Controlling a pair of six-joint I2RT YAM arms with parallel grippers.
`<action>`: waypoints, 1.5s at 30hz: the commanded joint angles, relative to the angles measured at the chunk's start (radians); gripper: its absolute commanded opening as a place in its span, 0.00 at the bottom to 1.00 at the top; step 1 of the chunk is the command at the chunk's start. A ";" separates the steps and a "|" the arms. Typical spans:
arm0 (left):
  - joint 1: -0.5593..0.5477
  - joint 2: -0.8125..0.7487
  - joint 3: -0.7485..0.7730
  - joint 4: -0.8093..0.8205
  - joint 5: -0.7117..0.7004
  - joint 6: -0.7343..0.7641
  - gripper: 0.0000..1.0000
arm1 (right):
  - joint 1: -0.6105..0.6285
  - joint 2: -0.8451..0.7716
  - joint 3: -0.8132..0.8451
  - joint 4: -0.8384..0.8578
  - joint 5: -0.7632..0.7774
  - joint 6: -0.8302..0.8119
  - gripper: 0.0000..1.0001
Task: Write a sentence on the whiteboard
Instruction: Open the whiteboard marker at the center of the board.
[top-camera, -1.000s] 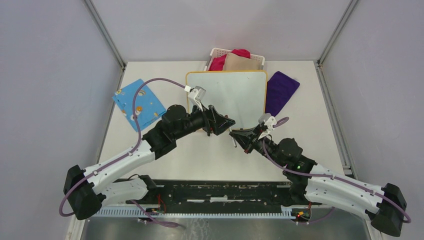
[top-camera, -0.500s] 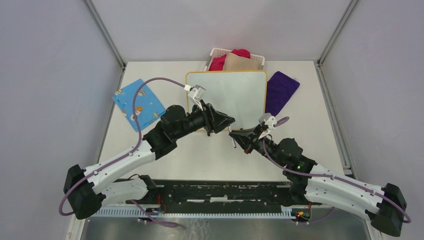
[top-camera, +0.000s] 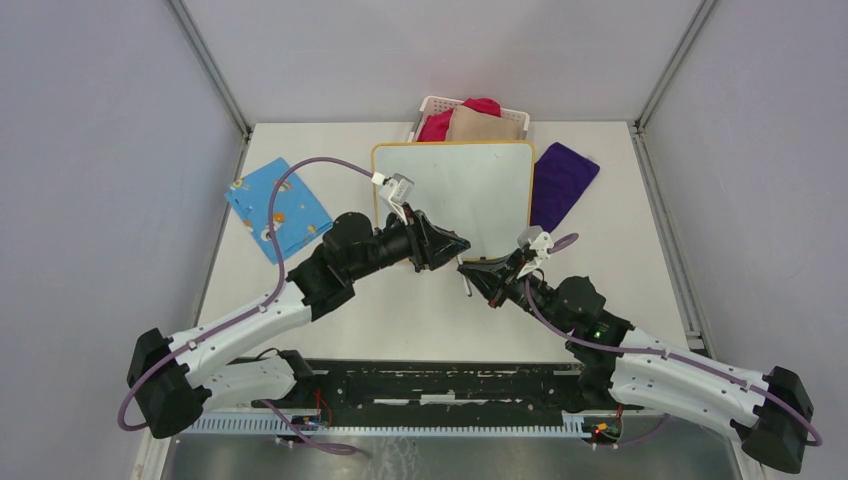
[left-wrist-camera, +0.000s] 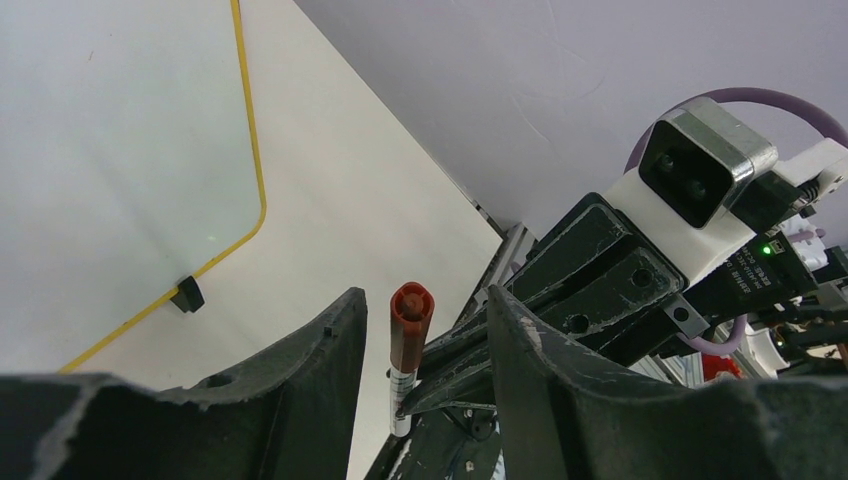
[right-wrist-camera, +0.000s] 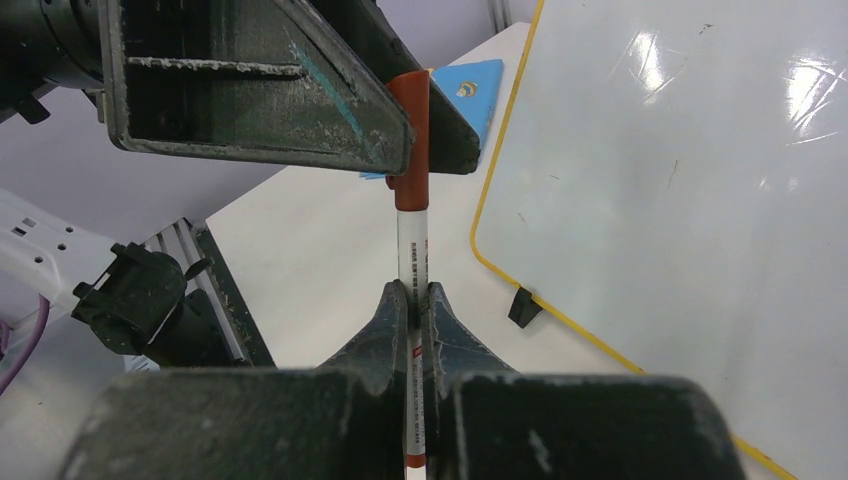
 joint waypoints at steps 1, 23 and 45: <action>-0.007 -0.003 -0.009 0.059 0.016 -0.010 0.53 | 0.003 -0.008 0.052 0.061 0.001 0.009 0.00; -0.010 -0.077 -0.017 0.028 0.069 0.036 0.02 | -0.003 -0.016 0.166 -0.181 -0.135 -0.097 0.70; -0.010 -0.245 -0.069 0.039 0.223 0.087 0.02 | -0.039 0.108 0.199 0.157 -0.513 0.179 0.56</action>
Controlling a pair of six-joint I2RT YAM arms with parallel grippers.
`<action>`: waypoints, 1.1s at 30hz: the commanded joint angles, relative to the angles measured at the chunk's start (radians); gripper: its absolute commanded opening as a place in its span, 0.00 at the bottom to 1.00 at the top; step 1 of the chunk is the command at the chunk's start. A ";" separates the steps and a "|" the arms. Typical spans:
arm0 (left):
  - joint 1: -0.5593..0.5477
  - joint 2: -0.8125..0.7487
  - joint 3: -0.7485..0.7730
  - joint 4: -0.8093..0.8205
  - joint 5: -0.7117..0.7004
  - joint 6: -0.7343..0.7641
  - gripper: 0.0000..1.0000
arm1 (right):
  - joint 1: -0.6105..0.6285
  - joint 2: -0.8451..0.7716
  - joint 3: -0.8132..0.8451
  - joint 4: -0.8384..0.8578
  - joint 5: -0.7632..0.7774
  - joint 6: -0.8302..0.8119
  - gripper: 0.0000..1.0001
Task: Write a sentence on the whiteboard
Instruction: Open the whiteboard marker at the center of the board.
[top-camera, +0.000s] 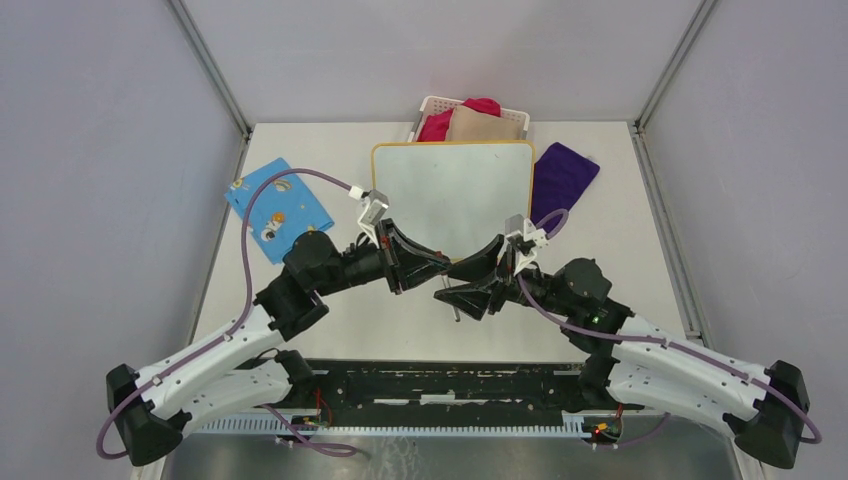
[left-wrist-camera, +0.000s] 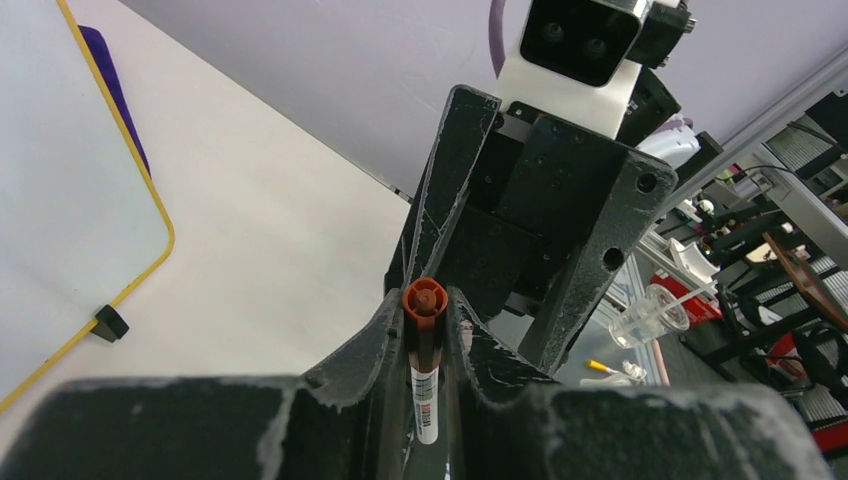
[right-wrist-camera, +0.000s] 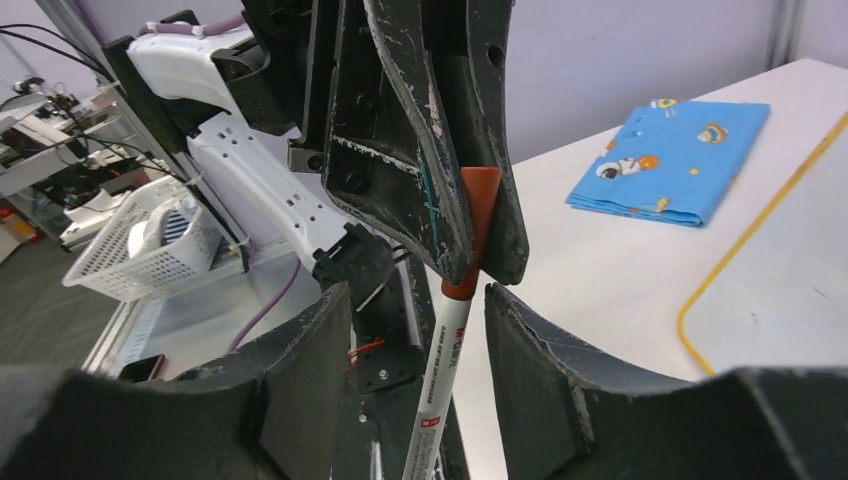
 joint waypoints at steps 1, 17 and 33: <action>-0.003 -0.030 0.001 0.044 0.032 0.042 0.02 | -0.005 0.034 0.033 0.142 -0.066 0.076 0.54; -0.003 -0.071 0.002 0.047 0.036 0.050 0.02 | -0.006 0.075 0.017 0.180 -0.094 0.119 0.22; -0.004 -0.122 0.044 0.061 -0.079 0.048 0.02 | -0.005 0.018 -0.110 0.190 -0.074 0.119 0.00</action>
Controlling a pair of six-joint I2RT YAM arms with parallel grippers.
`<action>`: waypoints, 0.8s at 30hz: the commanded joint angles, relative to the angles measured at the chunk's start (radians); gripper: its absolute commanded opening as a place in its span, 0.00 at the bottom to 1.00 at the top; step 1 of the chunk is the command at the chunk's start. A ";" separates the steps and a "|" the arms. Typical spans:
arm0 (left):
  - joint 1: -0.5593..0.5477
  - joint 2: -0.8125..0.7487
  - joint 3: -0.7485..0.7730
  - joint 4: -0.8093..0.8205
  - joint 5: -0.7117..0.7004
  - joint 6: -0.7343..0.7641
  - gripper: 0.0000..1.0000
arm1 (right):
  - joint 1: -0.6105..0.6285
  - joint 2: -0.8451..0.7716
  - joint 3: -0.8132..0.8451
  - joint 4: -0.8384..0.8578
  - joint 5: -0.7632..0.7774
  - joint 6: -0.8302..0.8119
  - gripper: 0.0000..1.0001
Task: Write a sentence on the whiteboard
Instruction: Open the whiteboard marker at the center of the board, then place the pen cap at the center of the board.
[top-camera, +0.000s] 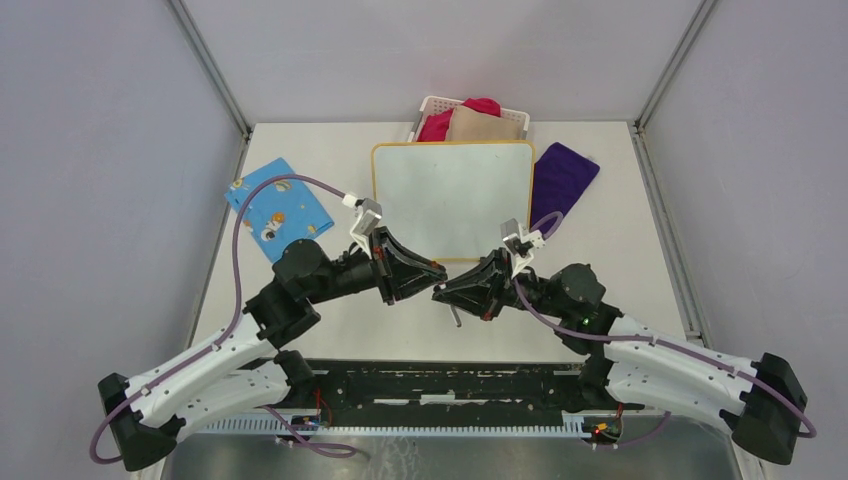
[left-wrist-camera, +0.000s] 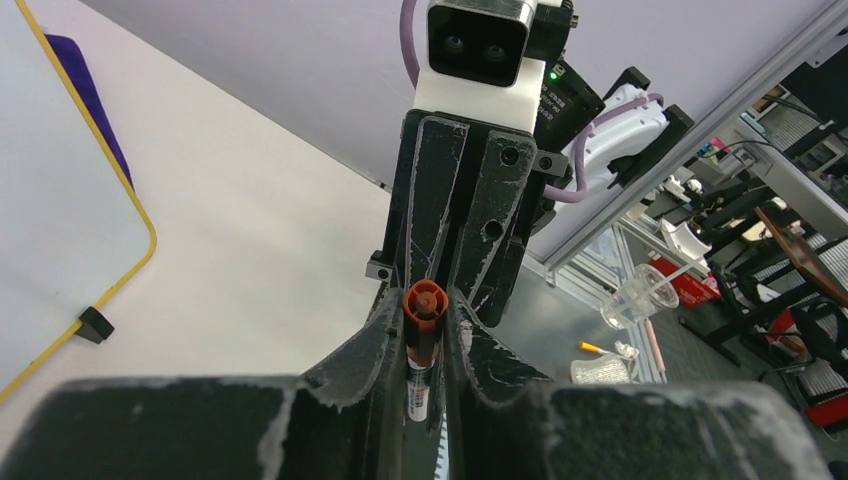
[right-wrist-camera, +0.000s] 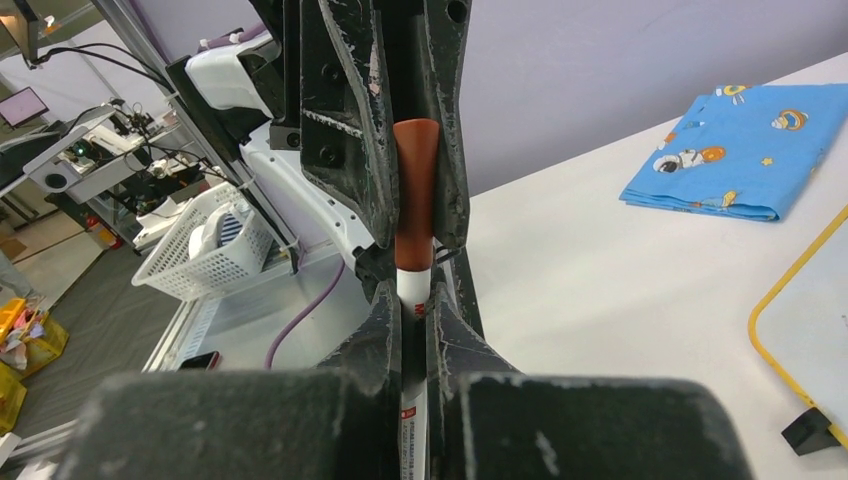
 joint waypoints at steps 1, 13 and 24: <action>0.013 -0.045 0.045 0.093 -0.084 0.024 0.02 | -0.002 -0.043 -0.063 0.025 0.000 0.002 0.00; 0.014 -0.046 0.024 0.086 -0.126 0.019 0.02 | -0.002 -0.104 -0.114 0.019 0.032 0.009 0.00; 0.015 -0.050 0.141 -0.431 -0.765 0.111 0.02 | -0.002 -0.182 0.027 -0.519 0.491 -0.230 0.00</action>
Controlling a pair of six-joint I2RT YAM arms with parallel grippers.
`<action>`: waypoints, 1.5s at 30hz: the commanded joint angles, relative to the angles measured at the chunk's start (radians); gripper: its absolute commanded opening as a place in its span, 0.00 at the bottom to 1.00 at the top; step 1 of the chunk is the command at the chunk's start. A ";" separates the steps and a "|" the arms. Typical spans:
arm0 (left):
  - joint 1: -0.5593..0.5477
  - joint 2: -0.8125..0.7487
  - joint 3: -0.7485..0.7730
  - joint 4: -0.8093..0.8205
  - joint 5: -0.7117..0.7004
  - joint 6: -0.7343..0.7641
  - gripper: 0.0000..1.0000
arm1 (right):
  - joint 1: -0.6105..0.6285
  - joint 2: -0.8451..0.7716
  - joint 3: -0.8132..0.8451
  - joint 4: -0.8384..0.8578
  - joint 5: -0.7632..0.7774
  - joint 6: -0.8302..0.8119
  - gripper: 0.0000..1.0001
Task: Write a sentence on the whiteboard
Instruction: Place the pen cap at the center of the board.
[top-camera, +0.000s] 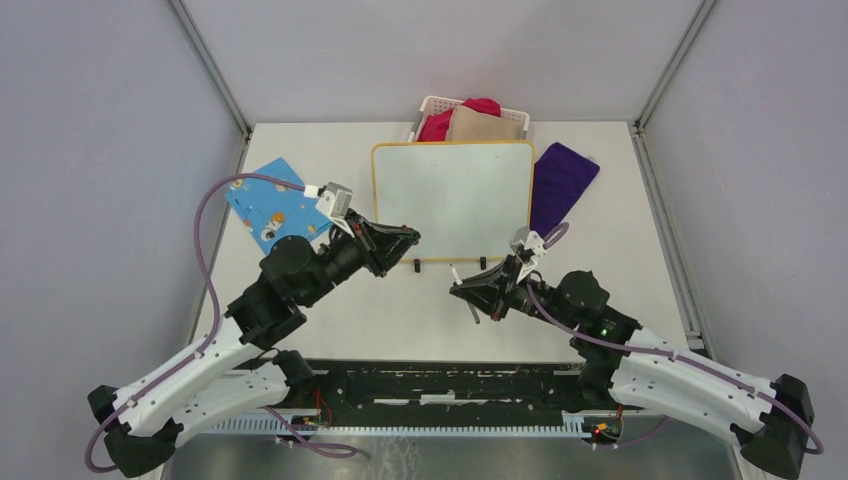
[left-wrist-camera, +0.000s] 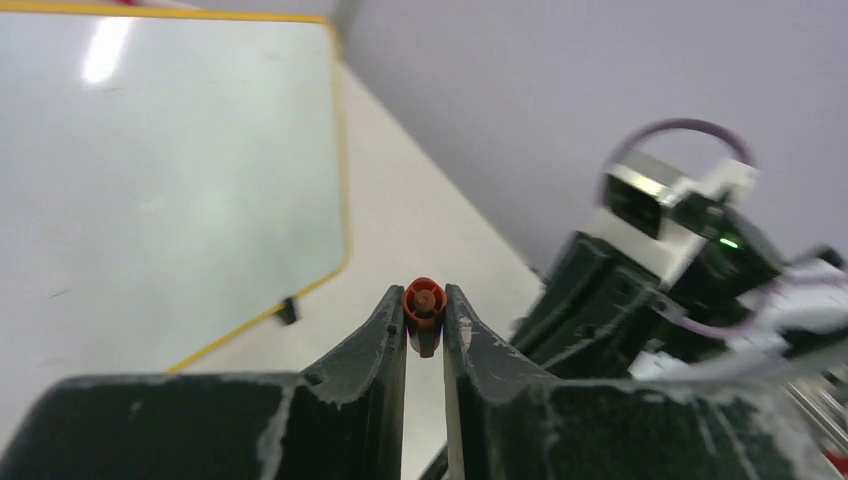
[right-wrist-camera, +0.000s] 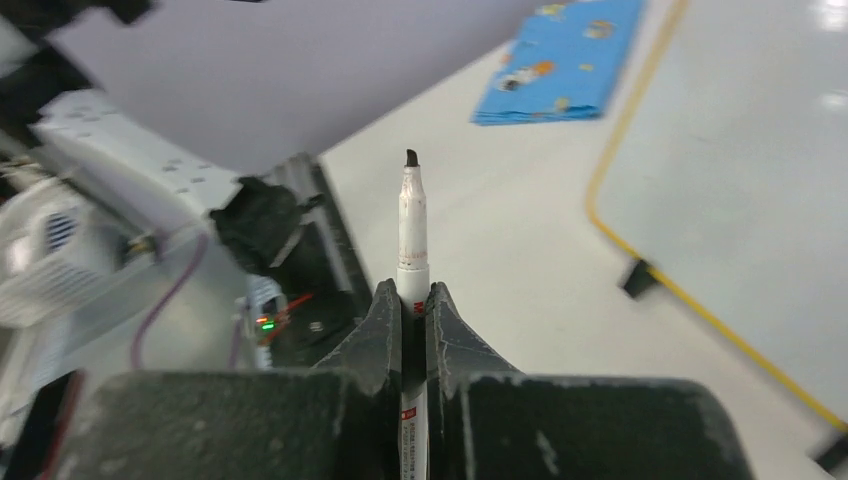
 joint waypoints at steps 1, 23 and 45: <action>0.006 0.013 0.120 -0.398 -0.554 0.067 0.02 | -0.004 -0.025 0.133 -0.371 0.403 -0.165 0.00; 0.620 0.776 0.317 -0.598 -0.355 -0.017 0.02 | -0.004 -0.135 0.061 -0.452 0.485 -0.289 0.00; 0.629 1.119 0.372 -0.554 -0.348 0.021 0.15 | -0.004 -0.216 0.091 -0.523 0.502 -0.320 0.00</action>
